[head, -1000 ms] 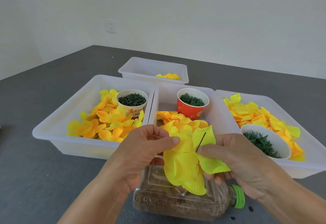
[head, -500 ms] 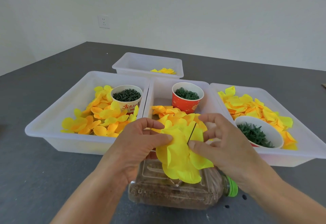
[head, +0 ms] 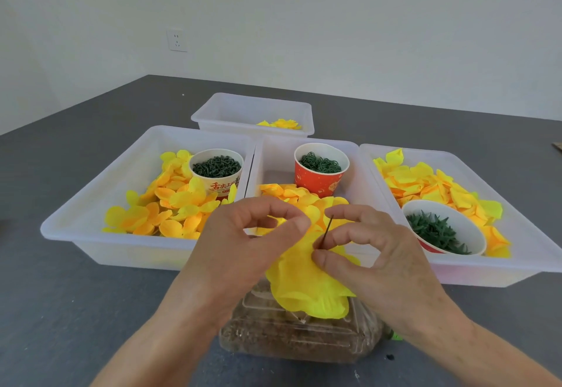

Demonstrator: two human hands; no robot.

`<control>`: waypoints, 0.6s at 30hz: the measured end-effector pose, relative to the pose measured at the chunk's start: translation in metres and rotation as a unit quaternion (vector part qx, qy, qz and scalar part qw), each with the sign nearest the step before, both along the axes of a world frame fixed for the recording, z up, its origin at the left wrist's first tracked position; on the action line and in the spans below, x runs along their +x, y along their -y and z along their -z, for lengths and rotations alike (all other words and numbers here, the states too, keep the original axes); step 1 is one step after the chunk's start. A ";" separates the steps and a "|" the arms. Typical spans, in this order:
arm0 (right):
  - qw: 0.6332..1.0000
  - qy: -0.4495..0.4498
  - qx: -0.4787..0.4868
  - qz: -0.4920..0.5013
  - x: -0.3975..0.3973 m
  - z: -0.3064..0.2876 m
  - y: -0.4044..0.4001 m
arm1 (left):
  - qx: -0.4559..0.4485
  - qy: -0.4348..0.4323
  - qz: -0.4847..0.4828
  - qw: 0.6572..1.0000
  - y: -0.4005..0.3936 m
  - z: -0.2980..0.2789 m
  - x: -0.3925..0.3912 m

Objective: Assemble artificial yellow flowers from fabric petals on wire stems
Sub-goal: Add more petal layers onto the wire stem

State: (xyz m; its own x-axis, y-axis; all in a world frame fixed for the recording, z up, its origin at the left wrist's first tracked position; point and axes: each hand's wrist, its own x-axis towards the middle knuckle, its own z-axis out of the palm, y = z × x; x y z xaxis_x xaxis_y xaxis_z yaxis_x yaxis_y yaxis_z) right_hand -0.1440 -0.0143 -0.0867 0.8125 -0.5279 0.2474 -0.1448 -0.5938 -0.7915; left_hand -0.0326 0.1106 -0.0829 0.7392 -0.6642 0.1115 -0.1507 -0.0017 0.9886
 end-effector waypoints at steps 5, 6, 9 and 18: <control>1.000 -0.015 0.005 -0.012 0.002 -0.001 0.003 | 0.102 0.144 0.005 0.984 0.000 0.001 -0.005; 0.999 -0.022 0.017 -0.018 0.003 -0.002 0.003 | 0.116 0.159 -0.001 0.980 0.000 0.002 -0.005; 0.998 -0.035 0.047 -0.025 0.005 -0.001 0.005 | 0.137 0.189 0.000 0.972 0.001 0.003 -0.005; 0.988 -0.045 0.142 -0.040 0.001 0.002 0.011 | 0.155 0.194 0.004 0.969 0.001 0.003 -0.004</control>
State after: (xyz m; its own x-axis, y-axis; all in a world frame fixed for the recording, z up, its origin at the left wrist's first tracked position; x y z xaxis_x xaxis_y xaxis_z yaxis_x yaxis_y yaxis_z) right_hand -0.1433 -0.0253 -0.0889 0.8663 -0.4989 0.0239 -0.1837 -0.3628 -0.9136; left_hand -0.0364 0.1095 -0.0859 0.6755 -0.7164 0.1745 -0.5127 -0.2863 0.8095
